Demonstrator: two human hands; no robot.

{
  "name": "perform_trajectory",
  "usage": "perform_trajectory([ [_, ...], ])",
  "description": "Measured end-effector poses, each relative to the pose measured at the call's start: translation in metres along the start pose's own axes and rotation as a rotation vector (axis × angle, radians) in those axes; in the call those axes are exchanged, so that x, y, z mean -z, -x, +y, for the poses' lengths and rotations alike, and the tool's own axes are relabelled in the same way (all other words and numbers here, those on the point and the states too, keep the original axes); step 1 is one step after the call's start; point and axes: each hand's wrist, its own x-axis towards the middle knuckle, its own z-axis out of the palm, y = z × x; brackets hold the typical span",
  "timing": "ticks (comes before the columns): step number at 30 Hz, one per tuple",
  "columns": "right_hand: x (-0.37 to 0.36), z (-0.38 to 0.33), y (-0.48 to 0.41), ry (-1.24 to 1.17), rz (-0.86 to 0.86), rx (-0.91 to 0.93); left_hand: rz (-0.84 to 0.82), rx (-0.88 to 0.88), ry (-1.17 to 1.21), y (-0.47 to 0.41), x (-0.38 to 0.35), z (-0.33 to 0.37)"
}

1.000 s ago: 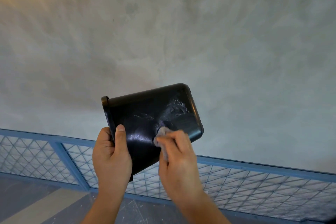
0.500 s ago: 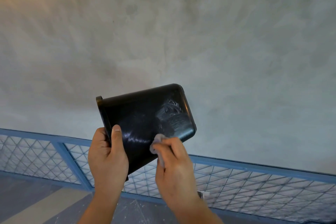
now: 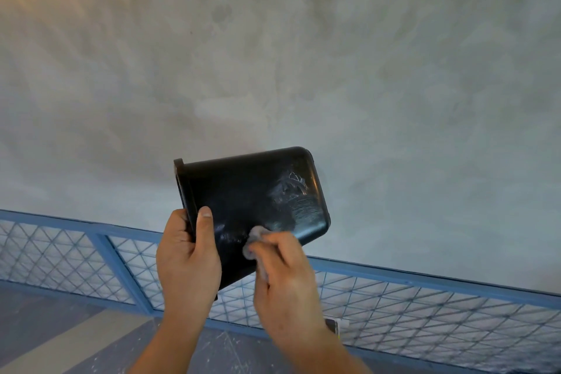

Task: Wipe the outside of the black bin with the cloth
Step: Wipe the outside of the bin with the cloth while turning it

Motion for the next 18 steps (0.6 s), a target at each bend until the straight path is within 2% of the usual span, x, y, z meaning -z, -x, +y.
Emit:
perform_trajectory([
  [3, -0.005, -0.003, -0.022, 0.009, -0.032, 0.002, -0.018, -0.016, -0.008, 0.003, -0.003, 0.001],
  [7, 0.005, 0.027, -0.059, -0.002, 0.055, -0.103, -0.018, 0.008, 0.016, 0.003, -0.003, 0.002],
  [10, 0.015, 0.039, -0.044, 0.05, 0.086, -0.14, -0.015, 0.025, 0.014, 0.001, -0.002, 0.003],
  [15, 0.001, 0.007, -0.022, 0.035, -0.035, -0.004, -0.024, -0.006, -0.05, 0.0, -0.004, 0.001],
  [18, 0.006, 0.034, -0.062, 0.043, 0.062, -0.086, -0.041, -0.008, -0.074, 0.001, -0.002, 0.002],
])
